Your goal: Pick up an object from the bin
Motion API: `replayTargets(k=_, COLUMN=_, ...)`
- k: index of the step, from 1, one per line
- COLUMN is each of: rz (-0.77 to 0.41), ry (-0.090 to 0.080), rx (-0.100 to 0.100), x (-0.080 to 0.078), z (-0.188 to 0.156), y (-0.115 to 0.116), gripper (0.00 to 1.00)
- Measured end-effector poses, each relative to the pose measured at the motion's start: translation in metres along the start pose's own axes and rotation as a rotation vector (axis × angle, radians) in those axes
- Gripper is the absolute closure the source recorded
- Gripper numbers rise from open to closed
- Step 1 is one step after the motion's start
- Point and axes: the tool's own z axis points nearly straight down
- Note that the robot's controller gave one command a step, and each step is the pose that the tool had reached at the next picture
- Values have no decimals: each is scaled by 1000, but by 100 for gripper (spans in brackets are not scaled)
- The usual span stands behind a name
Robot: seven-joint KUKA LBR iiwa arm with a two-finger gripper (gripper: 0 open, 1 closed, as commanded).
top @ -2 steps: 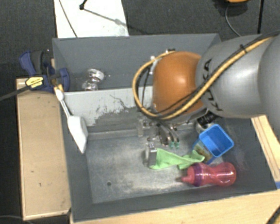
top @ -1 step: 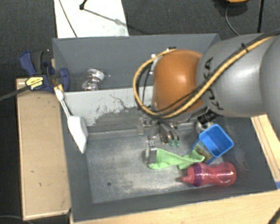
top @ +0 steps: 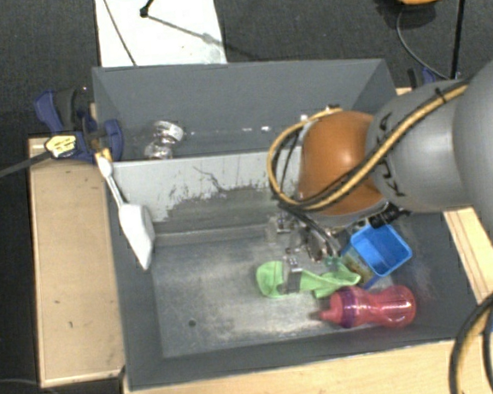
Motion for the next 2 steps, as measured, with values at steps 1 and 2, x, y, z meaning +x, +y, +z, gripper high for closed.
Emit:
replayTargets(k=1, rz=185, ry=11, rx=3, x=3, z=3, y=-16, gripper=0)
replayTargets(k=2, rz=109, ry=6, rx=1, x=4, z=-13, y=-30, gripper=0)
